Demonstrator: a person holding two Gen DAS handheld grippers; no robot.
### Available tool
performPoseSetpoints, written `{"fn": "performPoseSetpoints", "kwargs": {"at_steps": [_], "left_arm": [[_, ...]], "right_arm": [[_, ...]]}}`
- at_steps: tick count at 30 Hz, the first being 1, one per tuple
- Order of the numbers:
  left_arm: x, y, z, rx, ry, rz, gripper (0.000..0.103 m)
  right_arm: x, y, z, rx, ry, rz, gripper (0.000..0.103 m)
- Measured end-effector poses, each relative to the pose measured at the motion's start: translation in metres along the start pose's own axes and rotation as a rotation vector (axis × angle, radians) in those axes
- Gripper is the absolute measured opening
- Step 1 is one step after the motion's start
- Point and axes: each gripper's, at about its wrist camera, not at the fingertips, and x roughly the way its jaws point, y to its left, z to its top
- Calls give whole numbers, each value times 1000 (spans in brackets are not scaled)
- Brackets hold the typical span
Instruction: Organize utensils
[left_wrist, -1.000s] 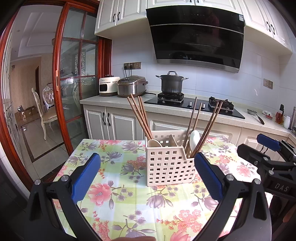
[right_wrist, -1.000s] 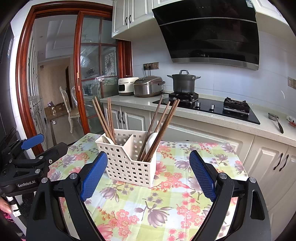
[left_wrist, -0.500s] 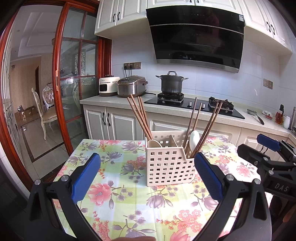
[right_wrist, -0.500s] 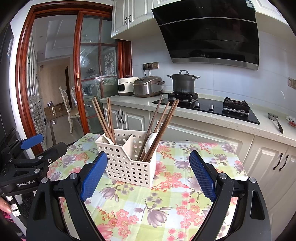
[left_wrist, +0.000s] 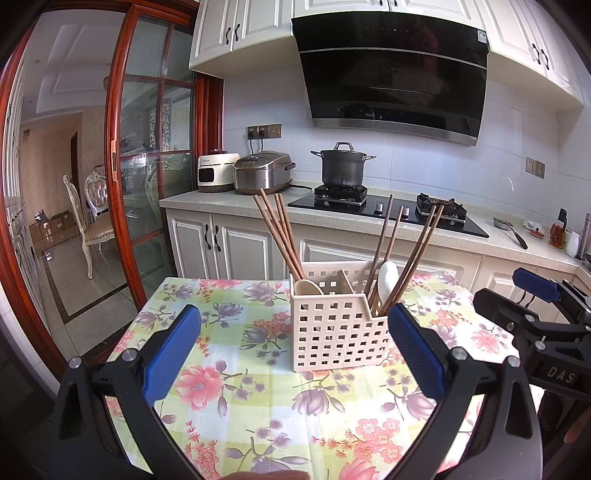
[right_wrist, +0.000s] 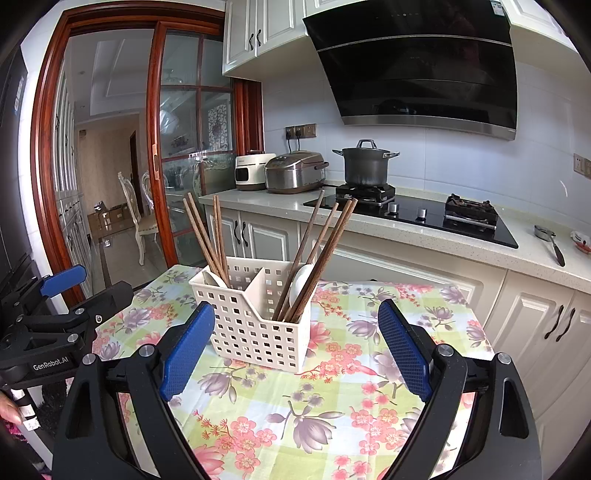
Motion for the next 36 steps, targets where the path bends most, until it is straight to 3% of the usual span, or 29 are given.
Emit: {"fn": "performPoseSetpoints", "kwargs": {"at_steps": [36], "left_arm": [[-2,-2,-2,17,4,2,98]], "right_arm": [[-3,-2,-3,8,5,-11,85]]}}
